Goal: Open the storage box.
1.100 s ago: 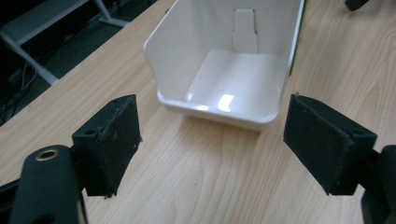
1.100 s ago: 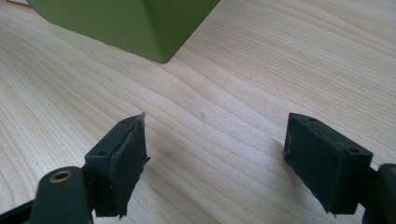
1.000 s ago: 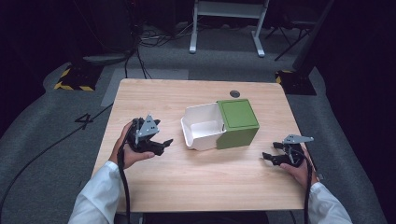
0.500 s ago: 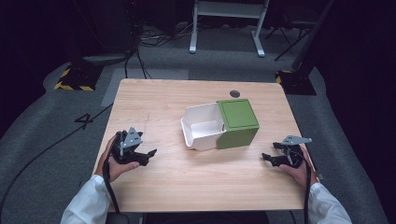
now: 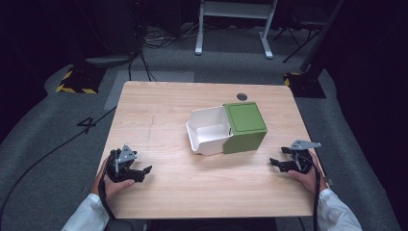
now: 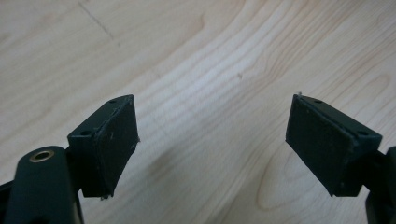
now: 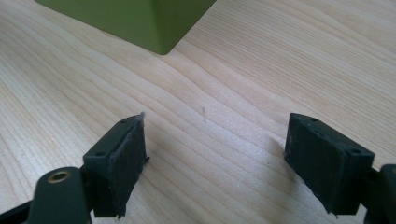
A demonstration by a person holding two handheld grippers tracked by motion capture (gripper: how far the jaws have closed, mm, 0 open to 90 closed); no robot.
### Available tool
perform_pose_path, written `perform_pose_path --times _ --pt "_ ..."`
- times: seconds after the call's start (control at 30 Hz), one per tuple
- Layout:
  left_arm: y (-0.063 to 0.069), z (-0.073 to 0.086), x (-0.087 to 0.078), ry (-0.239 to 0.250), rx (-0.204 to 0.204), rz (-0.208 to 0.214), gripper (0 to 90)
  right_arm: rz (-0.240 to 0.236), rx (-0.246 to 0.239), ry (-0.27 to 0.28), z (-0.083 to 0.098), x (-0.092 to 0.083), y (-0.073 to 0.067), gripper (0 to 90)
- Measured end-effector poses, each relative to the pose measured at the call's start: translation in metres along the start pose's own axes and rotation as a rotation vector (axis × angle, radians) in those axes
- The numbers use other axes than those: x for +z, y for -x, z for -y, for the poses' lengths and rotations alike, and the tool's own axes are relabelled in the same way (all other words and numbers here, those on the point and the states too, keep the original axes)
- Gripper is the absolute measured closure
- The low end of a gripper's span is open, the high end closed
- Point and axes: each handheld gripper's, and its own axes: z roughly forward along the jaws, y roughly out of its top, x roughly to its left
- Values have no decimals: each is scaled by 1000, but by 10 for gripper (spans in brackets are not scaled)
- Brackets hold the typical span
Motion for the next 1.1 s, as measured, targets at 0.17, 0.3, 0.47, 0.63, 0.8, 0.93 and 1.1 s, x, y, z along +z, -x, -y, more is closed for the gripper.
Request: perform_pose_path --times 0.17,0.3,0.47,0.63,0.8,0.93,1.1 --pt "-2 9 2 -33 -81 3 170 -1 1 0 0 0 0 206" --pt "-1 9 2 -34 -74 -15 165 -1 1 0 0 0 0 206" --pt "0 9 3 -39 -78 -12 160 3 2 0 0 0 -1 204" --pt "0 9 3 -40 -78 -10 160 4 3 0 0 0 -1 203" --pt "0 8 3 -38 -76 -10 160 1 2 -1 0 0 -1 200" --pt "0 8 3 -39 -78 -9 160 2 2 -1 0 0 -1 198" --pt "0 8 3 -38 -78 -9 160 1 1 -1 0 0 -1 198"
